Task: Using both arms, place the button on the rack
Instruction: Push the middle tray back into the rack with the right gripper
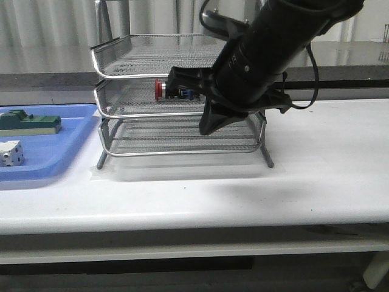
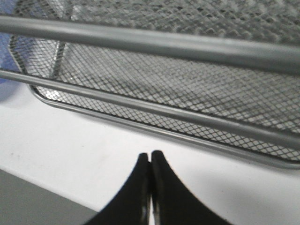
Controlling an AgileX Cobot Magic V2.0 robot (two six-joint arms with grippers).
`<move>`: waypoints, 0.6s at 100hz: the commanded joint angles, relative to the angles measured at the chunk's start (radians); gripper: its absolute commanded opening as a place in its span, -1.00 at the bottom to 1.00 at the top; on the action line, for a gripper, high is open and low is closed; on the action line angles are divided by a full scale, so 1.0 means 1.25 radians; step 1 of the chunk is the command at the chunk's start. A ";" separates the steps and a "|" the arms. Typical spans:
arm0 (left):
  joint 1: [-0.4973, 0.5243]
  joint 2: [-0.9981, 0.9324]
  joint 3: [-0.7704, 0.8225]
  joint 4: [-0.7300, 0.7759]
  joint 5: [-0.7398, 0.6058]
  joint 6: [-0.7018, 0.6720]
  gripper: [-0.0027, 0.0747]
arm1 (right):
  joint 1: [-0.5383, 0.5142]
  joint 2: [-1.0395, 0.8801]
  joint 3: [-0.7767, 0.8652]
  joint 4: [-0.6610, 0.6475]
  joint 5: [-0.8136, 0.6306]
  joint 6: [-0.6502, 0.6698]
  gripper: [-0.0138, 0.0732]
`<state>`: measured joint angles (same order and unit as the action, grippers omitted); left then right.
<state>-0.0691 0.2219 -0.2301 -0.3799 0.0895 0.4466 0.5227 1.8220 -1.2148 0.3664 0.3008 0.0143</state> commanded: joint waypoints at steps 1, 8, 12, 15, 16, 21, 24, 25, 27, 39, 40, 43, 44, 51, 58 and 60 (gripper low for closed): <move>0.002 0.006 -0.021 -0.009 -0.061 -0.008 -0.99 | -0.002 -0.079 -0.010 -0.020 -0.014 -0.011 -0.84; 0.002 0.006 -0.021 -0.009 -0.061 -0.008 -0.99 | -0.002 -0.107 0.004 -0.035 0.002 -0.011 -0.84; 0.002 0.006 -0.021 -0.009 -0.061 -0.008 -0.99 | -0.002 -0.125 0.016 -0.044 0.009 -0.011 -0.84; 0.002 0.006 -0.021 -0.009 -0.061 -0.008 -0.99 | -0.002 -0.137 0.026 -0.056 0.011 -0.011 -0.83; 0.002 0.006 -0.021 -0.009 -0.061 -0.008 -0.99 | -0.002 -0.144 0.029 -0.058 0.011 -0.011 -0.83; 0.002 0.006 -0.021 -0.009 -0.061 -0.008 -0.99 | -0.004 -0.169 0.054 -0.074 0.012 -0.011 -0.83; 0.002 0.006 -0.021 -0.009 -0.061 -0.008 -0.99 | -0.004 -0.184 0.068 -0.080 0.011 -0.011 -0.83; 0.002 0.006 -0.021 -0.009 -0.061 -0.008 -0.99 | -0.004 -0.193 0.072 -0.084 0.011 -0.011 -0.83; 0.002 0.006 -0.021 -0.009 -0.061 -0.008 -0.99 | -0.004 -0.201 0.083 -0.090 0.011 -0.011 -0.83; 0.002 0.006 -0.021 -0.009 -0.061 -0.008 -0.99 | -0.010 -0.274 0.147 -0.106 0.002 -0.011 -0.83; 0.002 0.006 -0.021 -0.009 -0.061 -0.008 -0.99 | -0.011 -0.283 0.154 -0.106 0.000 -0.011 -0.83; 0.002 0.006 -0.021 -0.009 -0.061 -0.008 -0.99 | -0.015 -0.301 0.169 -0.108 -0.005 -0.011 -0.83; 0.002 0.006 -0.021 -0.009 -0.061 -0.008 -0.99 | -0.017 -0.310 0.173 -0.109 -0.006 -0.011 -0.83; 0.002 0.006 -0.021 -0.009 -0.061 -0.008 -0.99 | -0.034 -0.357 0.211 -0.113 -0.018 -0.011 -0.83; 0.002 0.006 -0.021 -0.009 -0.061 -0.008 -0.99 | -0.059 -0.406 0.246 -0.115 -0.021 -0.011 -0.83; 0.002 0.006 -0.021 -0.009 -0.061 -0.008 -0.99 | -0.068 -0.416 0.256 -0.116 -0.021 -0.011 -0.83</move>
<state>-0.0691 0.2219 -0.2301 -0.3799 0.0895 0.4466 0.4749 1.4019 -0.9121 0.2365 0.3390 0.0140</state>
